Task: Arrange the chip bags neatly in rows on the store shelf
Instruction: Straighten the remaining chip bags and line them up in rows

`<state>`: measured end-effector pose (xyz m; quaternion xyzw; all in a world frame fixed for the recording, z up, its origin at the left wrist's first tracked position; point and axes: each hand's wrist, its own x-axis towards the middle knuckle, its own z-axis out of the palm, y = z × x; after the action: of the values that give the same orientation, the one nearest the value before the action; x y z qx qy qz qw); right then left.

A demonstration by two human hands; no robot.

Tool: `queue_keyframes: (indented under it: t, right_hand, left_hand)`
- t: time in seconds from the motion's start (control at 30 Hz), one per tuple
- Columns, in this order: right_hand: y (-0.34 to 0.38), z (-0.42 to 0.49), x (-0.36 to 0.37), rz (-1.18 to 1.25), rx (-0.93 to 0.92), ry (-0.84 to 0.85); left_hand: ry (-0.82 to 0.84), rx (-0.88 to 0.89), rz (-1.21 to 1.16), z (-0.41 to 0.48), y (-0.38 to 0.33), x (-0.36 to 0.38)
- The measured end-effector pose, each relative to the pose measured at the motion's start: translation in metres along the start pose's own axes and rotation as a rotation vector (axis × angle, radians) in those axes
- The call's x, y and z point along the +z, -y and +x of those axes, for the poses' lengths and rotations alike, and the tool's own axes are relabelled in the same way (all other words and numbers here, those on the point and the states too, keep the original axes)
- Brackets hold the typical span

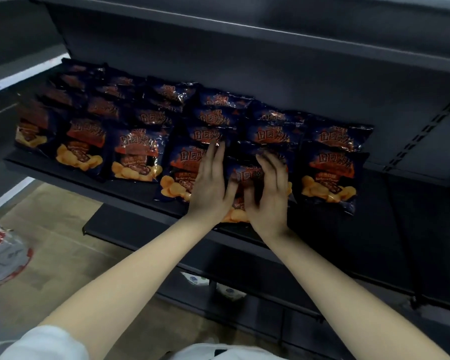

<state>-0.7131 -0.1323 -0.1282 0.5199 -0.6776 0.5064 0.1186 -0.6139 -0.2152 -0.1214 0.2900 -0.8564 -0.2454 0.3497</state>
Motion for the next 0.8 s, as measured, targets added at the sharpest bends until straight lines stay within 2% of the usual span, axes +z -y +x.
queue_keyframes:
  t: [0.1, 0.17, 0.27, 0.33, 0.6, 0.8]
  right_hand:
    - [-0.01, -0.002, -0.009, -0.097, 0.108, -0.088]
    - [-0.015, -0.006, -0.015, -0.143, 0.249, -0.103]
    - [-0.014, -0.011, -0.022, -0.103, 0.485, -0.047]
    - [-0.015, -0.017, -0.023, -0.056, 0.567, 0.006]
    - [-0.02, -0.024, -0.015, -0.065, 0.557, 0.018]
    - [-0.017, -0.024, -0.017, -0.104, 0.54, -0.021]
  left_hand:
    - [0.04, 0.076, 0.141, 0.009, -0.002, 0.006]
    - [0.063, 0.126, 0.2, 0.01, -0.002, 0.013]
    - [0.093, 0.159, 0.284, 0.01, -0.001, 0.02]
    - [0.125, 0.176, 0.337, 0.011, 0.001, 0.022]
    - [0.203, 0.198, 0.432, 0.015, 0.009, 0.027]
    - [0.134, 0.235, 0.486, 0.015, 0.004, 0.024]
